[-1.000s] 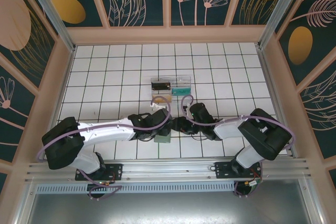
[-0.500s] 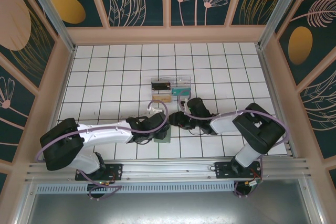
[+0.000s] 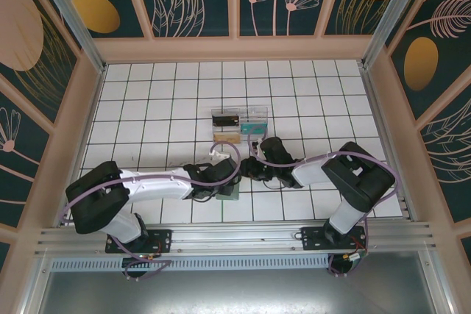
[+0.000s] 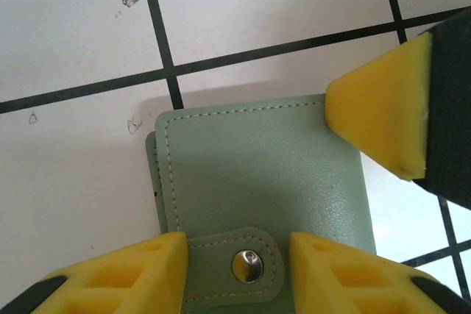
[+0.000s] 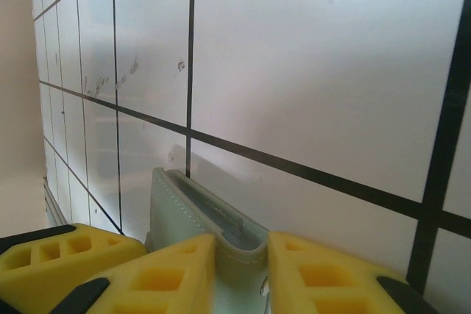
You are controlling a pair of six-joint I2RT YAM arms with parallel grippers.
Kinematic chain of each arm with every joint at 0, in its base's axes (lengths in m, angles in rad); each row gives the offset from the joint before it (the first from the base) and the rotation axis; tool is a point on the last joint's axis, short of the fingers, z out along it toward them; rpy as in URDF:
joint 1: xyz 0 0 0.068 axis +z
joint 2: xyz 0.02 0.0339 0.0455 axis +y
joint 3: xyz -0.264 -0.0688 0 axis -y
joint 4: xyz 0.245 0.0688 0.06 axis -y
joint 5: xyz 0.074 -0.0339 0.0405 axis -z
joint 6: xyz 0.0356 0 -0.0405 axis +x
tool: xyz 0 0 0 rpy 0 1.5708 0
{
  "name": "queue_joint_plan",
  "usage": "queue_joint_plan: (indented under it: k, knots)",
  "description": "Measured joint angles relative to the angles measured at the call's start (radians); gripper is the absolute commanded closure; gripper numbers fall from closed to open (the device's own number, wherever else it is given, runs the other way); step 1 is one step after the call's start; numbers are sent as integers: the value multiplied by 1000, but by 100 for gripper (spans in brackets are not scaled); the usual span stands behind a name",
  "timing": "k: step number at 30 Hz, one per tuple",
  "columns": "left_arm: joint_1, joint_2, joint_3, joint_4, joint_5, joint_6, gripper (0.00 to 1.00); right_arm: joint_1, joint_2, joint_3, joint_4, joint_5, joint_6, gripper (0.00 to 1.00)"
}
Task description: Take the credit cards out of the card holder
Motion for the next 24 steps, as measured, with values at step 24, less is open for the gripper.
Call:
queue_joint_plan:
  k: [24]
  knots:
    - [51, -209, -141, 63, -55, -74, 100, 48, 78, 31, 65, 6, -9, 90]
